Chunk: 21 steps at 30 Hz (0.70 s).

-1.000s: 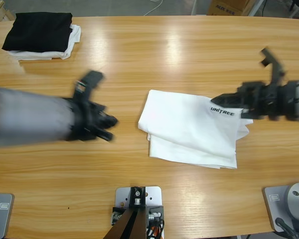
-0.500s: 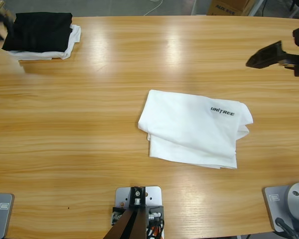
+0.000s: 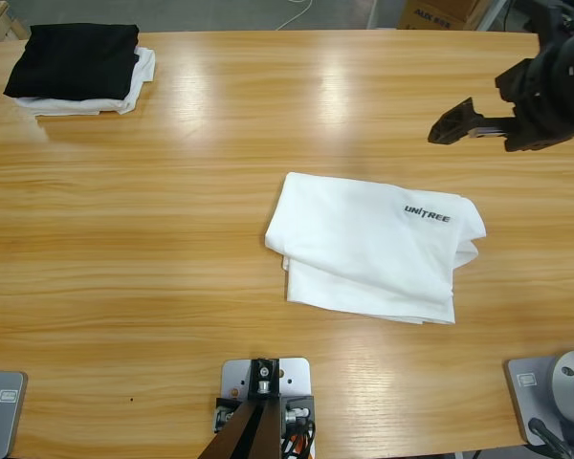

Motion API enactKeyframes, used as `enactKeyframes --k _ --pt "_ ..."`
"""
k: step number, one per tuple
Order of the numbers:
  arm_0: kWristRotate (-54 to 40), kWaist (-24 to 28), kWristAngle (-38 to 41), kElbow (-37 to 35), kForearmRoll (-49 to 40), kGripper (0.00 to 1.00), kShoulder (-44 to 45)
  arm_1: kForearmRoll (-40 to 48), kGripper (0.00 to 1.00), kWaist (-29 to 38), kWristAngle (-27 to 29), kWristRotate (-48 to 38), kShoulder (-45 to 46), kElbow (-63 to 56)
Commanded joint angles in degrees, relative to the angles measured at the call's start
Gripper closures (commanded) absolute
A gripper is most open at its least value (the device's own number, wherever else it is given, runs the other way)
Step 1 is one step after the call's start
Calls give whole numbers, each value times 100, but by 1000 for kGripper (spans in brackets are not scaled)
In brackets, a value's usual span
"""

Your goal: Fold clothes

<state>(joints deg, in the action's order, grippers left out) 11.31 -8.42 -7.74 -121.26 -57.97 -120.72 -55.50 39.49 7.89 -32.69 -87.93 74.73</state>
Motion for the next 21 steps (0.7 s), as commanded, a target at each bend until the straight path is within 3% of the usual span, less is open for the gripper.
enactKeyframes --k 1,18,21 --pt "-952 468 835 -1546 -1006 4 -1721 359 0 -257 -176 70 -525 -170" --pt "-948 554 1097 -1866 -1344 3 -3108 1215 0 -670 -496 70 -840 -846" --pt "-1374 577 1090 -1985 -1412 55 -3263 1226 0 -681 -543 70 -884 -751"
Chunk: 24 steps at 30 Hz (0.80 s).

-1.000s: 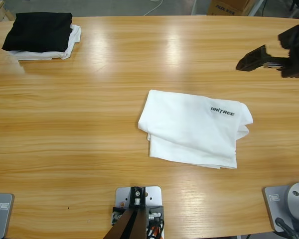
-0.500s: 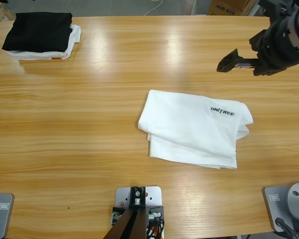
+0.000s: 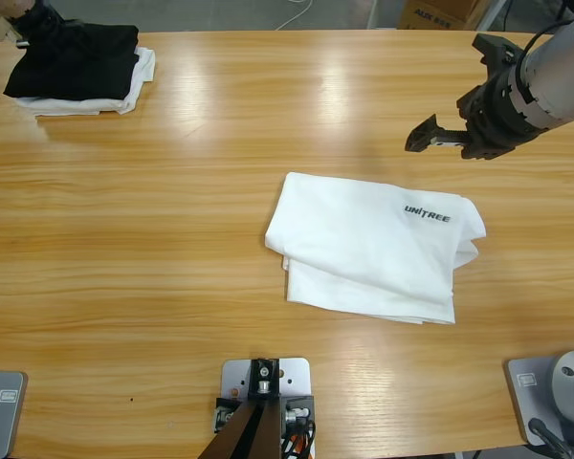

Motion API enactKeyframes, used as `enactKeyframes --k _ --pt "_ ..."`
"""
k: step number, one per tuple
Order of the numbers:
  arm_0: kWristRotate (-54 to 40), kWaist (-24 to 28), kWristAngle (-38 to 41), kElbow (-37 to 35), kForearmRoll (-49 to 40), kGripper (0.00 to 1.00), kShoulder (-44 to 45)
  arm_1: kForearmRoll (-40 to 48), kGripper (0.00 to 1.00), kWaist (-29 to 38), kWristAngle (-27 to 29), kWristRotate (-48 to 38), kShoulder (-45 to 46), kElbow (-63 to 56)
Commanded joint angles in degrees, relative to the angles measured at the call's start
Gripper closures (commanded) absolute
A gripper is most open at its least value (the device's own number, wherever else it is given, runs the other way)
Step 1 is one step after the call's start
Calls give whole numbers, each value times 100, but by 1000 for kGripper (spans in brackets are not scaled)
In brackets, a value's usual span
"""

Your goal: Fold clothes

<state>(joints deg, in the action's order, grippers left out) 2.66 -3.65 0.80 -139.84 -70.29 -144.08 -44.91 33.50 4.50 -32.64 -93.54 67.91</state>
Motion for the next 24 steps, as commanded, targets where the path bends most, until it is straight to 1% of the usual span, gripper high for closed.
enactKeyframes --k 1,3,9,12,17,21,24 --pt "-514 101 236 -186 -182 55 -954 167 0 -89 -207 65 -342 -54" --pt "-637 101 231 -219 -229 51 -980 183 0 -89 -212 65 -399 -19" --pt "-1410 101 11 -198 -623 44 -1017 228 0 -89 -228 65 -497 113" --pt "-1453 103 -10 -198 -749 4 -1017 220 0 -126 -221 65 -495 117" --pt "-1511 82 -106 -201 -836 0 -1027 218 0 -142 -214 66 -453 68" --pt "-2124 11 -170 -186 -964 0 -1033 185 0 -213 -165 137 -369 64" --pt "-2643 -112 -106 -131 -1231 0 -1022 185 0 -302 -151 152 -358 76"
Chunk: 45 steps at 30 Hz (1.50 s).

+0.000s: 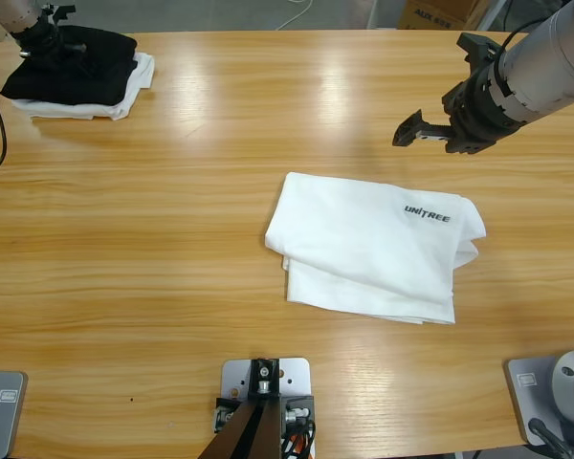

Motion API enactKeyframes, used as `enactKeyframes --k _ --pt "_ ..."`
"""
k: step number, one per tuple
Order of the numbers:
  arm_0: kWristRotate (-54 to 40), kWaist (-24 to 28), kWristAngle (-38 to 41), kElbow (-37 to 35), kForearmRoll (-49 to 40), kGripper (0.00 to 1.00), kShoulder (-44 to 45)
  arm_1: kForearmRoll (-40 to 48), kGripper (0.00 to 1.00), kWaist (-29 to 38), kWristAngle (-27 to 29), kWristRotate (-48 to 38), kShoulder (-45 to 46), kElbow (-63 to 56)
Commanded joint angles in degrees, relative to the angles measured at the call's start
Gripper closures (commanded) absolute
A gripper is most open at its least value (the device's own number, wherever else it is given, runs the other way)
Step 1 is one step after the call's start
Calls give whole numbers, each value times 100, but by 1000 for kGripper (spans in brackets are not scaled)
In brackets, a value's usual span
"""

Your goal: Fold clothes

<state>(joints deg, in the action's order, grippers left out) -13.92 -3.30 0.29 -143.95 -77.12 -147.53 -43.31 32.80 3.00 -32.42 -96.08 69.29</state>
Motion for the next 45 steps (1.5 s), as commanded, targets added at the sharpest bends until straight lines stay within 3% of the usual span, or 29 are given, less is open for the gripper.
enactKeyframes --k 1,6,8,12,15,18,22,29,37,41,45 --pt "-1138 -210 -59 327 -639 2 -665 25 0 -239 -1 131 -104 -46" --pt "-1748 -591 -89 1069 -518 18 -373 9 0 -246 45 131 -23 -48" --pt "-1823 -929 40 2084 359 11 89 -46 0 -248 68 143 79 -72" --pt "-1786 -1618 -20 4986 2613 0 1207 -88 0 -246 103 183 386 -313" --pt "-1809 -1911 -64 6091 3223 0 1629 -72 0 -246 114 182 531 -513" --pt "-1836 -2414 -67 6453 3362 0 1791 -98 0 -246 110 175 699 -549" --pt "-2516 -3226 -96 6736 3559 0 1914 -237 0 -246 108 175 1058 -705" --pt "-3614 -4313 -90 7854 4167 0 2450 -397 0 -245 78 145 2016 -1440" --pt "-3516 -5297 -46 8899 4568 0 2893 -497 0 -241 50 -33 2654 -1779" --pt "-3391 -5577 1 9022 4601 0 2926 -244 0 -292 -263 -388 2830 -2227" --pt "-3261 -5520 -227 9002 4587 0 3100 431 0 -1194 -1291 -571 3030 -2876"
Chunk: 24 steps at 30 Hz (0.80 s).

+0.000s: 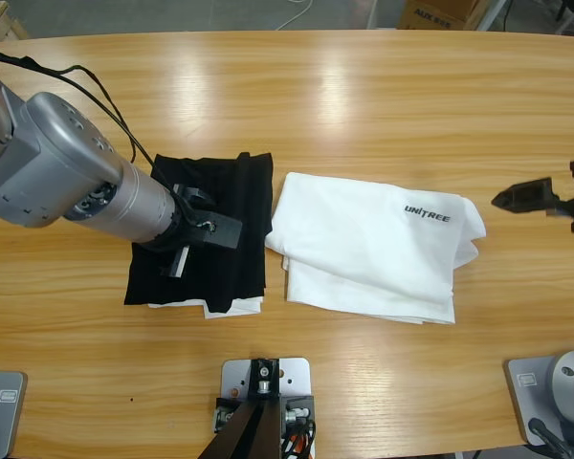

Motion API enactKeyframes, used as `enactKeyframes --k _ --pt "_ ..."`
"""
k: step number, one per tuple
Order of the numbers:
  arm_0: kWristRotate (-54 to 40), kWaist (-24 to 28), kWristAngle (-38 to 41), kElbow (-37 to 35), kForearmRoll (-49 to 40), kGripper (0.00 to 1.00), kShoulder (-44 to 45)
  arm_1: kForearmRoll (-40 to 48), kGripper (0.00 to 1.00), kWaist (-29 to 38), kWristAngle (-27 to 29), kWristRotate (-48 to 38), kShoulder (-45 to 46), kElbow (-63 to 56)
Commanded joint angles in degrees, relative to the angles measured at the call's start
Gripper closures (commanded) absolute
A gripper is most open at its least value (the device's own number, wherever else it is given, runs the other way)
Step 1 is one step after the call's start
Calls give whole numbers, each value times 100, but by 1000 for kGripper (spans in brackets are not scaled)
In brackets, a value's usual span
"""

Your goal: Fold clothes

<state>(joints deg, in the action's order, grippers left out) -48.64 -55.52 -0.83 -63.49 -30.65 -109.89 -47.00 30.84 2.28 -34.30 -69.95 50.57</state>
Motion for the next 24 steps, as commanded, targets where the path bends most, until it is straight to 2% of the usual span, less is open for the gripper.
enactKeyframes --k 1,3,5,9,11,16,19,21,24 --pt "294 -180 -119 953 -64 0 -537 812 0 -1189 -1318 -369 414 -1007" --pt "398 106 -111 962 -72 0 -165 901 0 -1802 -1754 -351 245 -1098" --pt "412 430 -97 907 -134 0 301 1077 0 -1973 -1921 -260 4 -1214" --pt "487 1161 62 540 -537 0 997 1302 0 -3047 -3204 141 -976 -1277" --pt "468 1231 91 450 -654 0 1040 1325 0 -3402 -3542 183 -1398 -1272" --pt "443 1230 144 487 -661 0 874 1146 0 -3566 -3178 96 -1221 -1277" --pt "454 1210 162 491 -661 0 1059 1017 0 -3567 -3174 6 -1003 -1290" --pt "635 1217 193 290 -714 0 1412 1000 0 -3567 -3157 -223 -846 -1357" --pt "628 1219 374 -360 -1255 0 1579 1103 0 -3566 -3053 -657 -655 -1439"
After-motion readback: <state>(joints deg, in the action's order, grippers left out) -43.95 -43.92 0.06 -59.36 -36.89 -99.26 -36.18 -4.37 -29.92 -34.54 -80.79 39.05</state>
